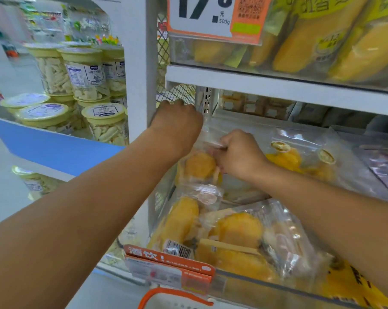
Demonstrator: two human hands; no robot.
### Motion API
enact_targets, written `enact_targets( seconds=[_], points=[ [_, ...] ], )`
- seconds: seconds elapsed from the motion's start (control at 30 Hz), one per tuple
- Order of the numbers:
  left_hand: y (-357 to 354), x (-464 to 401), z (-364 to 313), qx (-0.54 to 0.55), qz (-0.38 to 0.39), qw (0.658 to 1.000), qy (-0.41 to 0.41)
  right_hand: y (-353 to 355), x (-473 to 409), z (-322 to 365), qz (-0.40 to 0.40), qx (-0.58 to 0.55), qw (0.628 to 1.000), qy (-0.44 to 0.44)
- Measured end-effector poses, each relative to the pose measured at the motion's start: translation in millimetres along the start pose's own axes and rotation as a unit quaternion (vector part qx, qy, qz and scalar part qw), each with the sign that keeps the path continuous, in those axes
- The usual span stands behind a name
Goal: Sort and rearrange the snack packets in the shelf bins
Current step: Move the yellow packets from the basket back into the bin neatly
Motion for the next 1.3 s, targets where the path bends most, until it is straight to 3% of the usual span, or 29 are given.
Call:
enact_targets(
  seconds=[0.17,0.23,0.3,0.37,0.43,0.5,0.57,0.6,0.67,0.73,0.8,0.87,0.9,1.0,1.07,1.2,1.3],
  points=[
    [2.5,-0.9,8.3,0.041,-0.021,0.997,0.060,-3.7,17.7,1.6,0.130,0.011,0.980,-0.150],
    [4.5,1.0,10.0,0.083,-0.044,0.993,0.069,-8.5,26.4,11.1,0.226,0.094,0.960,-0.138],
    [3.5,3.8,13.8,0.137,-0.052,0.986,0.081,-28.7,40.6,21.9,0.299,0.164,0.937,-0.071],
    [2.5,5.4,12.4,0.201,-0.045,0.976,0.072,-39.6,44.8,23.5,0.302,0.114,0.945,-0.055],
    [-4.6,6.0,2.7,0.256,-0.006,0.966,0.024,-32.2,30.6,16.3,0.240,0.059,0.967,-0.059],
    [-15.7,9.0,-7.0,0.318,0.052,0.947,-0.008,-4.6,9.0,8.5,0.089,0.087,0.992,-0.033],
    [-27.2,11.3,-11.4,0.355,0.110,0.928,-0.005,20.6,-2.1,1.9,-0.084,0.071,0.994,0.006],
    [-29.0,13.3,-12.6,0.351,0.130,0.927,-0.008,24.3,-3.2,0.2,-0.126,0.017,0.991,0.030],
    [-29.6,14.2,-14.7,0.330,0.137,0.934,-0.022,19.3,-1.7,-1.1,-0.134,-0.121,0.981,0.071],
    [-30.6,9.9,-14.1,0.262,0.121,0.957,-0.039,9.9,0.2,0.0,-0.106,-0.206,0.970,0.070],
    [-30.6,3.1,-9.0,0.190,0.093,0.977,-0.031,5.5,-1.1,5.6,-0.068,-0.206,0.974,0.062],
    [-24.4,0.1,-2.3,0.144,0.066,0.987,-0.014,1.2,-3.4,9.5,0.040,-0.136,0.990,0.014],
    [-22.2,0.0,-1.2,0.144,0.060,0.988,-0.012,-1.3,-1.4,8.0,0.122,-0.050,0.991,-0.005],
    [-18.6,4.1,-1.3,0.170,0.064,0.983,-0.010,-10.9,27.1,1.2,0.350,0.181,0.919,-0.004],
    [-16.2,6.6,0.1,0.154,0.052,0.987,-0.001,-20.5,47.9,-5.0,0.427,0.243,0.871,-0.017],
    [-8.8,8.8,0.0,0.108,0.006,0.994,0.010,-38.5,63.1,-14.3,0.471,0.291,0.832,-0.048],
    [-11.6,10.0,-1.4,0.089,0.002,0.996,0.011,-32.8,45.5,-15.8,0.391,0.268,0.880,-0.032]
  ],
)
Point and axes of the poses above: each hand's wrist, its own x-axis away from the middle knuckle, its own y-axis out of the back of the hand, z = x × y, the point moved 8 cm from there along -x, towards the middle knuckle, and after that the axes turned 1 degree about -z, right-handed, at the moved point
